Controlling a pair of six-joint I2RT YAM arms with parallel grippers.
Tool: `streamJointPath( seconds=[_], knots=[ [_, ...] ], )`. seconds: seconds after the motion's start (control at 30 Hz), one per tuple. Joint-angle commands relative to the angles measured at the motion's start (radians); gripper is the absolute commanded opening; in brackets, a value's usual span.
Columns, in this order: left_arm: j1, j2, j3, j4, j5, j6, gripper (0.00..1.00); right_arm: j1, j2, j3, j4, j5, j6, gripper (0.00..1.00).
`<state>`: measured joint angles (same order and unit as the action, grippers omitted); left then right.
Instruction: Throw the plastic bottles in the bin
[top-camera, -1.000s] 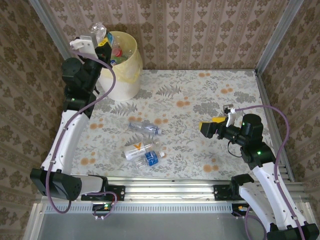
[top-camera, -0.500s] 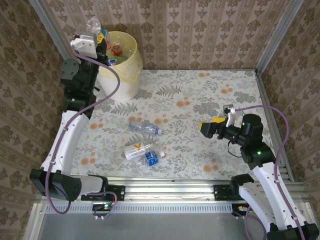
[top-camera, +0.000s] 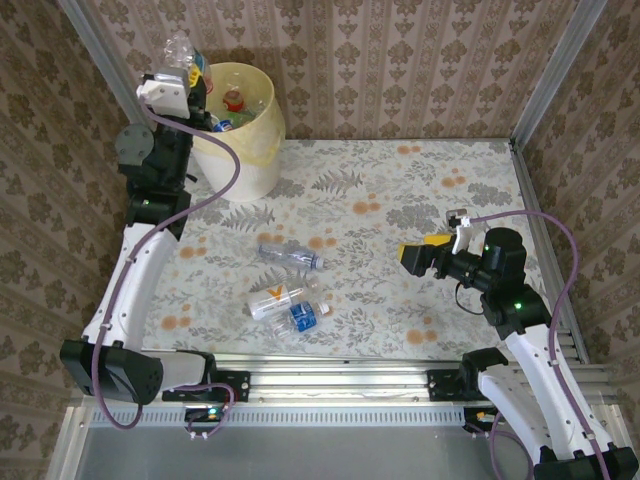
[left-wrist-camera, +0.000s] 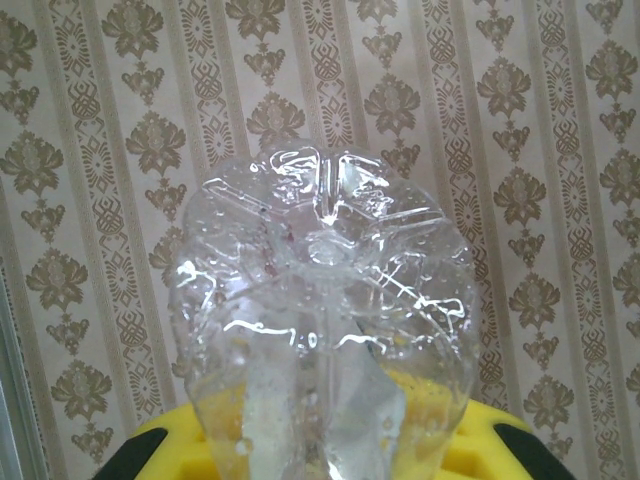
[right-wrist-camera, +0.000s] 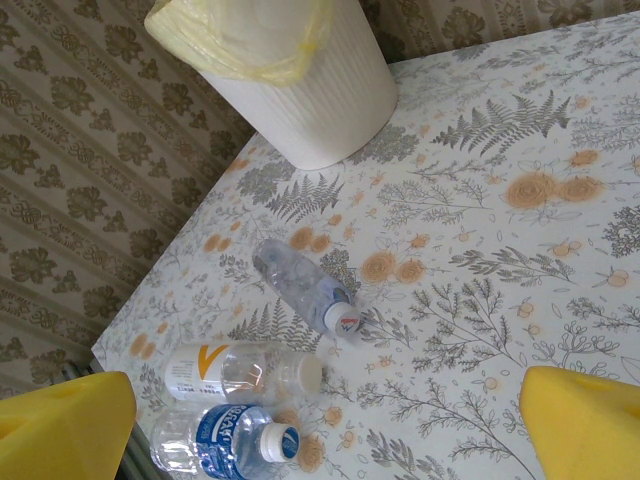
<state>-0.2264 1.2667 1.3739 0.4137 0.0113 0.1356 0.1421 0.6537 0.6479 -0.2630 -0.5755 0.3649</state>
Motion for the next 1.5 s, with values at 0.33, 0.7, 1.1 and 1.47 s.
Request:
streamJointPath(
  seconds=[0.33, 0.7, 1.1, 1.47],
  knots=[
    [0.013, -0.024, -0.051, 0.175, -0.014, 0.070, 0.16, 0.007, -0.006, 0.031, -0.007, 0.020, -0.021, 1.00],
    [0.016, -0.010, -0.049, 0.177, -0.005, 0.075, 0.17, 0.007, -0.003, 0.032, -0.003, 0.017, -0.021, 1.00],
    [0.034, 0.081, 0.021, 0.119, -0.017, 0.037, 0.18, 0.007, 0.000, 0.033, -0.002, 0.022, -0.024, 1.00],
    [0.174, 0.407, 0.380, -0.339, 0.087, -0.208, 0.65, 0.007, -0.011, 0.036, -0.018, 0.035, -0.030, 1.00]
  ],
)
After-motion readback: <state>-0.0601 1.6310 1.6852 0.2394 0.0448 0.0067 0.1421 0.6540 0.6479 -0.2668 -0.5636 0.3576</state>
